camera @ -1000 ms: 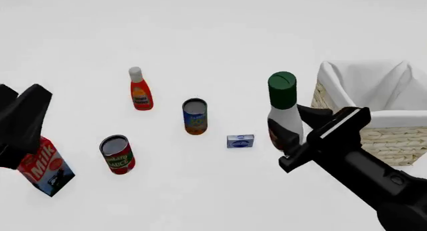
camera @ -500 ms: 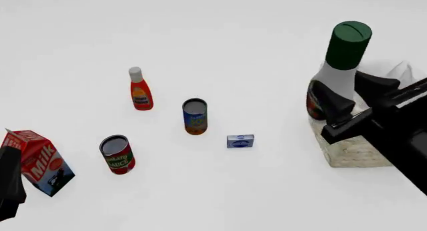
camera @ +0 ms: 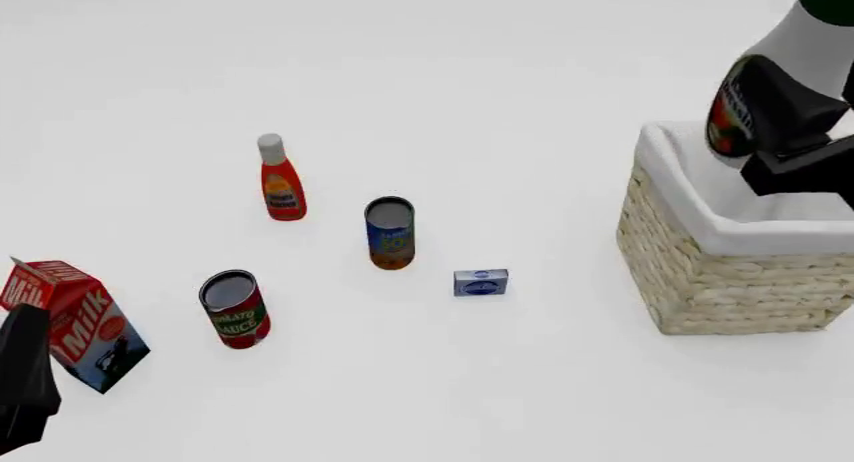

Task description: Pick the salad dressing and place it in the basket.

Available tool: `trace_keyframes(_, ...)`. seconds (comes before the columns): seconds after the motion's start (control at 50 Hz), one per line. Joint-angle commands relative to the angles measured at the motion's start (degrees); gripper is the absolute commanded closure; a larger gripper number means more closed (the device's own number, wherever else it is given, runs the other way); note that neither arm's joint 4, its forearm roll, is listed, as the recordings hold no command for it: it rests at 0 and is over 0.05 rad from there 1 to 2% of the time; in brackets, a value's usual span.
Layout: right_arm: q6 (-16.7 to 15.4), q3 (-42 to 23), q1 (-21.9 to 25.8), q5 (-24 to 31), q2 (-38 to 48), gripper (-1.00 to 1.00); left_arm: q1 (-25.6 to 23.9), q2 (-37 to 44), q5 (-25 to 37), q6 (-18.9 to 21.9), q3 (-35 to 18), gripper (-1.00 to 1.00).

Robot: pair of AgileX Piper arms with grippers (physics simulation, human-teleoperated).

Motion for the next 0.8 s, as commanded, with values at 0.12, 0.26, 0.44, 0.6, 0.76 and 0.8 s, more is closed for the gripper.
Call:
trace_keyframes(0.12, 2.38, -4.00, -6.26, -2.45, 3.04, 1.00, -0.53, 0.01, 0.89, 13.30, -0.01, -1.00)
trace_keyframes(0.26, 2.92, -5.10, -9.28, -4.47, 6.14, 1.00, -0.99, 0.01, 0.97, 13.33, -0.02, -1.00)
trace_keyframes(0.44, 3.56, -6.52, -12.22, -6.34, 9.58, 1.00, -1.44, 0.02, 1.15, 13.16, -0.02, -1.00)
trace_keyframes(0.6, 4.90, -7.45, -15.09, -8.43, 13.63, 1.00, -1.75, 0.01, 1.50, 13.08, -0.01, -1.00)
trace_keyframes(0.76, 4.80, -9.46, -16.19, -9.97, 18.72, 1.00, -1.93, 0.01, 1.38, 12.96, -0.01, -1.00)
trace_keyframes(0.8, 4.42, -10.32, -16.88, -10.42, 20.51, 1.00, -1.86, 0.01, 1.35, 12.89, -0.01, -1.00)
